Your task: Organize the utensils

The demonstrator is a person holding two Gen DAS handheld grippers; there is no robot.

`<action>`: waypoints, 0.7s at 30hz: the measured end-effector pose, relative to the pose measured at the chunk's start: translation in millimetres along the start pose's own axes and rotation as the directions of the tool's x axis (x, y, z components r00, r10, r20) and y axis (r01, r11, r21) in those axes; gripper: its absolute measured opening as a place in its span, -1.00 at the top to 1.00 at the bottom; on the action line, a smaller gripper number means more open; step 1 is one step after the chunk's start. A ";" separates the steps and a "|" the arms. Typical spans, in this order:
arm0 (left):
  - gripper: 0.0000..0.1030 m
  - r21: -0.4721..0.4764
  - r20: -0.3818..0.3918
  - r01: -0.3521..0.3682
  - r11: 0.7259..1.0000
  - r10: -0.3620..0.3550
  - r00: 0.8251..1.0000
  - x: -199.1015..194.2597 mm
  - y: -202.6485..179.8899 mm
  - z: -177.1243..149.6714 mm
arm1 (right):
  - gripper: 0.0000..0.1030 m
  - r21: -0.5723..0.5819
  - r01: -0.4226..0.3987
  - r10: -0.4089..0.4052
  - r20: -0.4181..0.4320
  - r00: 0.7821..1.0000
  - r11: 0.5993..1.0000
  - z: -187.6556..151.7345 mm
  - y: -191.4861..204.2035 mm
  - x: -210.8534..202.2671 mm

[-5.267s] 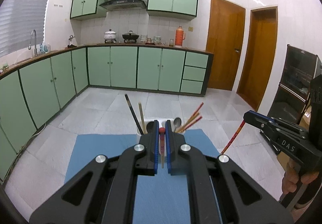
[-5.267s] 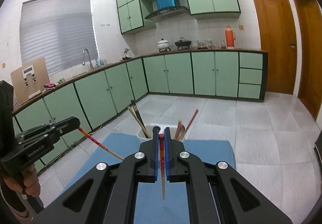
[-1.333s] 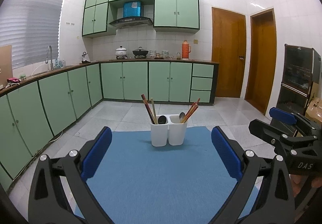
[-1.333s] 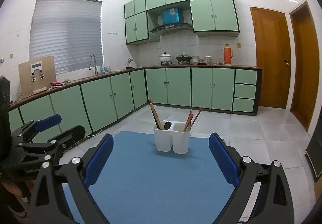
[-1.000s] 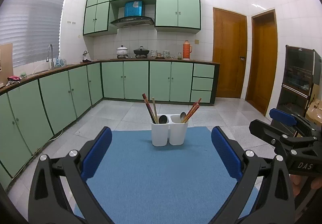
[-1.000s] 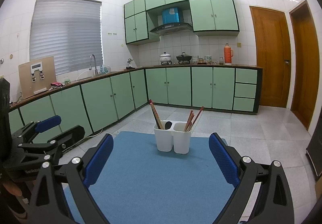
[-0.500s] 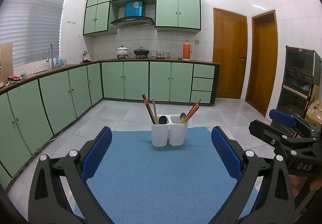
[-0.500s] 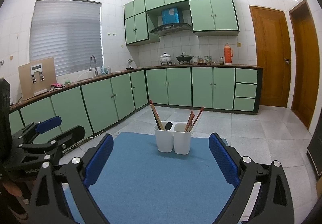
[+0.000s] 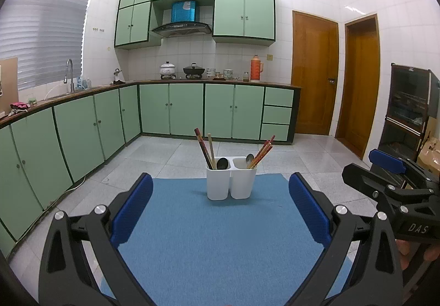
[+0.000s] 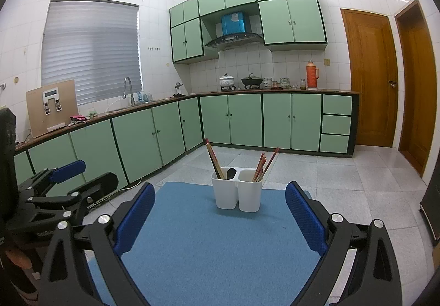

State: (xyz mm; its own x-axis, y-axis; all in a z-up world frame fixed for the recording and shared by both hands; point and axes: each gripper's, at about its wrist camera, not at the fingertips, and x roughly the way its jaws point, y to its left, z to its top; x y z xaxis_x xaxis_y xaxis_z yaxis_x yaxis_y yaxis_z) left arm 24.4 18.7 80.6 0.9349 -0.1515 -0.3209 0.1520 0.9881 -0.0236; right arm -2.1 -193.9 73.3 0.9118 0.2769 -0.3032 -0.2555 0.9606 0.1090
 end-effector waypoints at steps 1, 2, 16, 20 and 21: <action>-0.87 0.000 0.000 0.000 1.000 0.000 1.000 0.0 -0.1 0.0 | -0.82 0.000 -0.001 0.001 0.000 1.000 1.000 0.7 -0.2 -0.7; -0.87 0.001 -0.001 0.001 1.000 -0.001 1.000 0.1 -0.3 0.1 | -0.82 0.000 -0.001 0.001 0.000 1.000 1.000 0.5 0.7 -0.4; -0.87 -0.001 -0.002 0.001 1.000 -0.001 1.000 0.4 0.3 0.2 | -0.82 0.001 -0.002 0.002 0.001 1.000 1.000 2.2 3.6 -1.5; -0.87 -0.002 -0.002 0.000 1.000 0.000 1.000 0.4 0.5 0.2 | -0.82 0.000 -0.002 0.002 0.000 1.000 1.000 3.2 4.8 -0.9; -0.87 -0.002 -0.002 0.000 1.000 0.000 1.000 0.4 0.6 0.1 | -0.82 0.001 -0.003 0.003 0.000 1.000 1.000 3.1 4.8 -0.9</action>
State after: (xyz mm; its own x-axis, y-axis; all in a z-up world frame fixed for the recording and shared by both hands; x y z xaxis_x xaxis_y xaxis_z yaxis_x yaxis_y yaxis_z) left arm 25.0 19.2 80.5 0.9342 -0.1518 -0.3228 0.1518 0.9881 -0.0254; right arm -3.2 -189.6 77.0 0.9112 0.2795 -0.3027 -0.2577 0.9599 0.1103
